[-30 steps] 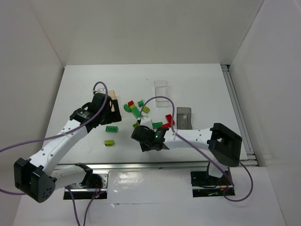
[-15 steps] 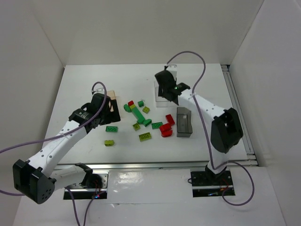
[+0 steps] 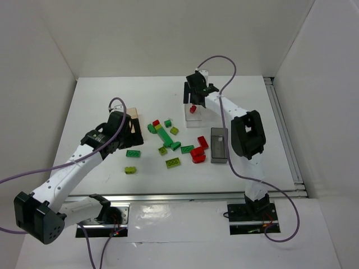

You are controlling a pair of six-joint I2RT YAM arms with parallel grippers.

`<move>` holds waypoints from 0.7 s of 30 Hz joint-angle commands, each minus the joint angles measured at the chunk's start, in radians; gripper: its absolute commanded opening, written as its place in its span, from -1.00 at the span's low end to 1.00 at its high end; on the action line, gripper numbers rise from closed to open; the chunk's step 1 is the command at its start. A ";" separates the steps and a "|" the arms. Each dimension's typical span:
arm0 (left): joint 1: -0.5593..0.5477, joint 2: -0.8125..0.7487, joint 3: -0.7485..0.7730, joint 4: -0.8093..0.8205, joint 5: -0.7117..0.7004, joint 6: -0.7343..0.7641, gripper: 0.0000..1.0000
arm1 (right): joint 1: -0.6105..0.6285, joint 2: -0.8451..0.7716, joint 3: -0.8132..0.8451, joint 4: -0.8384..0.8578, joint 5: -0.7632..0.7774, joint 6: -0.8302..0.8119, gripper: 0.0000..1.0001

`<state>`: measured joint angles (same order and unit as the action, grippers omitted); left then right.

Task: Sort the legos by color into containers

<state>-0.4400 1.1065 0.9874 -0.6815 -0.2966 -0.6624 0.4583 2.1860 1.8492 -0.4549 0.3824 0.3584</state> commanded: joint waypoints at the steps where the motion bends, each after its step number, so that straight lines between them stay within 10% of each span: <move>1: 0.004 -0.005 0.022 -0.006 0.007 -0.011 1.00 | 0.002 -0.139 -0.036 0.070 -0.020 -0.007 0.86; 8: 0.004 0.018 0.042 -0.015 -0.002 -0.020 1.00 | 0.131 -0.503 -0.473 0.111 -0.005 0.037 0.49; 21: 0.004 0.036 -0.001 0.028 0.027 -0.039 1.00 | 0.303 -0.666 -0.877 0.035 -0.083 0.140 0.98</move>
<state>-0.4400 1.1267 0.9890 -0.6861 -0.2871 -0.6849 0.7444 1.5398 0.9798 -0.4149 0.2977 0.4618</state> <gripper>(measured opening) 0.997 0.985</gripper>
